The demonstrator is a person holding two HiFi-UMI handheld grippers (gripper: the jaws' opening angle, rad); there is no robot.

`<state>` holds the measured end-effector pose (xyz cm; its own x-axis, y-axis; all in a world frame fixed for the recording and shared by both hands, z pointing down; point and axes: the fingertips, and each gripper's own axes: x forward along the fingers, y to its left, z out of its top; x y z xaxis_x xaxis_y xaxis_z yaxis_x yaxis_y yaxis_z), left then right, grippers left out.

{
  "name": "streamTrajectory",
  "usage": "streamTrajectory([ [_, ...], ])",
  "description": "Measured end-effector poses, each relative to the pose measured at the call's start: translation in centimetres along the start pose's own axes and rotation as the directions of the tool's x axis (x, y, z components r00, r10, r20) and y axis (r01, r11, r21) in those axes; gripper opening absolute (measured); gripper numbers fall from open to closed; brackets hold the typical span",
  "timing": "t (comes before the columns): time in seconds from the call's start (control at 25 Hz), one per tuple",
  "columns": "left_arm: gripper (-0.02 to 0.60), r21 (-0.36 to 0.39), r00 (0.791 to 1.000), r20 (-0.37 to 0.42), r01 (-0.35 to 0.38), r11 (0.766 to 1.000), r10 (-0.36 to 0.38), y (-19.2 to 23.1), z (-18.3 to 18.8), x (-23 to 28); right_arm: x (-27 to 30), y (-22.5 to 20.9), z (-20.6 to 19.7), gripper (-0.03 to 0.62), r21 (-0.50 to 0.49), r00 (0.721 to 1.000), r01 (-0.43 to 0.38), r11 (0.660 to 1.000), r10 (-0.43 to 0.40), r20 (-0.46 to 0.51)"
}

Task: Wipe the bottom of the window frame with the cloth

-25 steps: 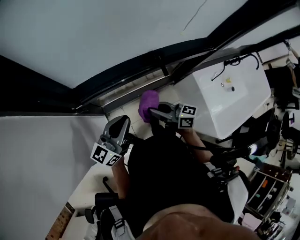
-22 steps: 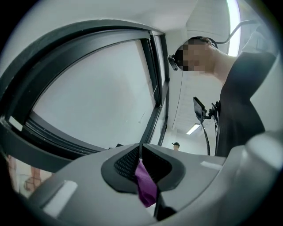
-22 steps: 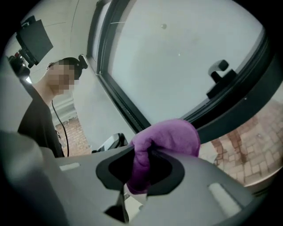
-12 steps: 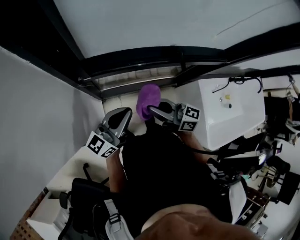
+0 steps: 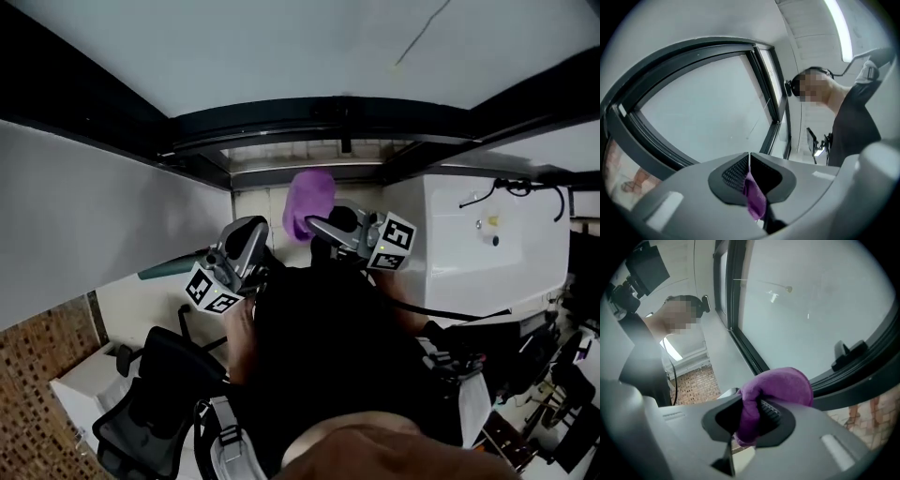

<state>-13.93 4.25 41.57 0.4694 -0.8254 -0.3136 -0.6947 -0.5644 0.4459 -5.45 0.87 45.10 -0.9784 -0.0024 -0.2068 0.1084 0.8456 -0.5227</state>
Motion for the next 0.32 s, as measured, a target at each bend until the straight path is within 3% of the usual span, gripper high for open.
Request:
streamTrajectory([
  [0.16,0.002,0.0,0.999,-0.039,0.007,1.0,-0.007,-2.7,-2.3,2.9,-5.4,-1.7,0.4,0.063,0.01,1.0,-0.002,1.0,0.002,0.031],
  [0.32,0.002,0.009,0.996,-0.077,-0.04,0.999,0.04,-4.8,-5.1,4.4,-10.0,-3.5,0.5,0.063,0.065,0.999,-0.001,0.998,-0.002,0.033],
])
